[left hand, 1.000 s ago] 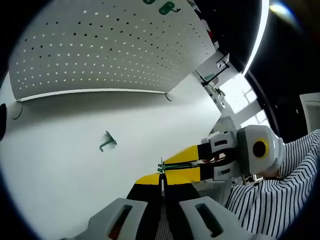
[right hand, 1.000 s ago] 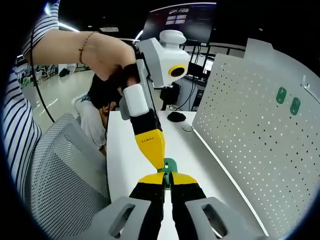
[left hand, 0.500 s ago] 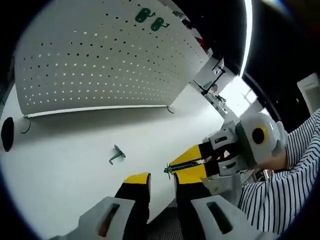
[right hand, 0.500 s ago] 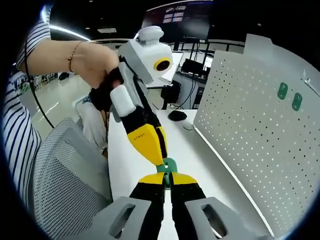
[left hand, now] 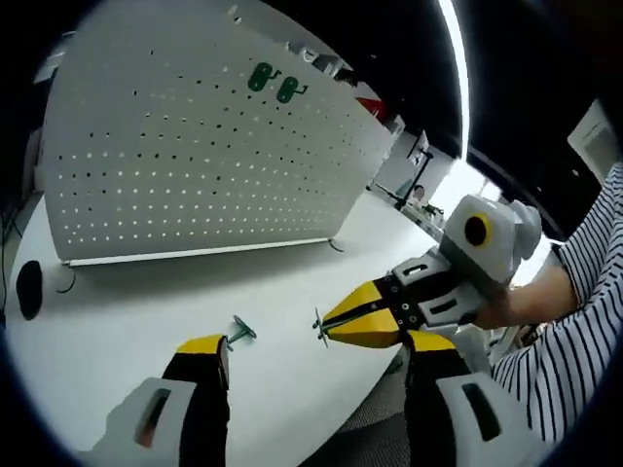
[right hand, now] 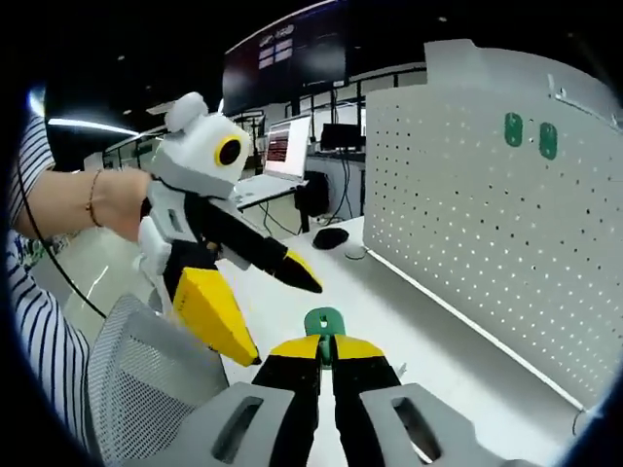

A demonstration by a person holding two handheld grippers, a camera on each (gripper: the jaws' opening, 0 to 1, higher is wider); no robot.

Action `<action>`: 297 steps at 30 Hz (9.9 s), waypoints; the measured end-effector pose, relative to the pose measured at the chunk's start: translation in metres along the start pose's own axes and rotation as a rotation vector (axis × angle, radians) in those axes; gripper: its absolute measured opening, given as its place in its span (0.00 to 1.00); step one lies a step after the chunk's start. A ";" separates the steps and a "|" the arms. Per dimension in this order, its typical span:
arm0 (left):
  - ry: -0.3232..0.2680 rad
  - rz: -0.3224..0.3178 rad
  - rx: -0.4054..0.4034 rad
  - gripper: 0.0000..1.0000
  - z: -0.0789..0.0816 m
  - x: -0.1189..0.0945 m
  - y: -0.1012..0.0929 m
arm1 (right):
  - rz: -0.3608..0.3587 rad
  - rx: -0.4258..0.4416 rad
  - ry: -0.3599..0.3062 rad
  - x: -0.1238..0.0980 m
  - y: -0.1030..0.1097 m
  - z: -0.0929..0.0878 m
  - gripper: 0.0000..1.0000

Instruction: Insert the hook assembly into the mounting plate slot until the hook locks in place.

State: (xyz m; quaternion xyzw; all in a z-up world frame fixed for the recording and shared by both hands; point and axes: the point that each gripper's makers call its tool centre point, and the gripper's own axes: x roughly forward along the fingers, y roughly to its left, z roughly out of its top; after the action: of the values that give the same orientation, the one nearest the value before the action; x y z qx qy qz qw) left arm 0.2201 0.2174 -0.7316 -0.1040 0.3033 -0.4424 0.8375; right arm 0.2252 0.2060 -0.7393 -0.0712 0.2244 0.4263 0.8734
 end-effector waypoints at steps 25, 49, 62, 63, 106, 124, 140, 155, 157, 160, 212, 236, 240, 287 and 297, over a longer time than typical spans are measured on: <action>-0.159 0.135 0.087 1.00 -0.009 -0.005 0.012 | -0.114 0.187 -0.150 -0.001 -0.020 0.033 0.00; -0.274 0.366 0.182 1.00 -0.020 -0.019 0.034 | -0.451 0.254 -0.345 -0.016 -0.100 0.074 0.00; -0.259 0.405 0.165 1.00 -0.024 -0.020 0.043 | -0.581 0.216 -0.396 -0.030 -0.141 0.096 0.00; -0.256 0.406 0.165 1.00 -0.024 -0.020 0.044 | -0.589 0.216 -0.401 -0.032 -0.144 0.098 0.00; -0.204 0.441 0.211 0.94 -0.030 -0.018 0.046 | -0.843 0.251 -0.590 -0.071 -0.252 0.171 0.00; -0.198 0.448 0.207 0.92 -0.031 -0.019 0.049 | -0.889 0.230 -0.631 -0.072 -0.264 0.174 0.00; -0.179 0.447 0.205 0.91 -0.034 -0.018 0.050 | -0.904 0.210 -0.671 -0.069 -0.270 0.170 0.00; -0.171 0.460 0.195 0.91 -0.036 -0.019 0.052 | -0.936 0.211 -0.655 -0.065 -0.272 0.170 0.00; -0.173 0.463 0.197 0.91 -0.036 -0.019 0.052 | -0.940 0.211 -0.645 -0.065 -0.272 0.169 0.00; -0.173 0.464 0.193 0.90 -0.036 -0.020 0.053 | -0.945 0.201 -0.632 -0.066 -0.272 0.168 0.00; -0.176 0.469 0.219 0.89 -0.033 -0.022 0.051 | -0.909 0.144 -0.604 -0.095 -0.252 0.184 0.21; -0.121 0.440 0.258 0.88 -0.042 -0.014 0.047 | -0.886 0.113 -0.460 -0.129 -0.227 0.111 0.24; -0.111 0.438 0.264 0.88 -0.044 -0.013 0.046 | -0.871 0.116 -0.419 -0.132 -0.221 0.091 0.25; 0.050 0.421 0.307 0.86 -0.073 0.001 0.045 | -0.646 0.081 -0.085 -0.121 -0.136 -0.061 0.27; 0.080 0.433 0.321 0.85 -0.078 0.002 0.046 | -0.559 0.123 -0.026 -0.099 -0.110 -0.082 0.27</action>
State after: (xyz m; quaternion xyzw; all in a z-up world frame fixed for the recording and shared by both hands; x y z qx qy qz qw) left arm 0.2058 0.2504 -0.8145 0.1150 0.2772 -0.2995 0.9057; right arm 0.2305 0.0406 -0.7752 -0.0716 0.2102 0.1553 0.9626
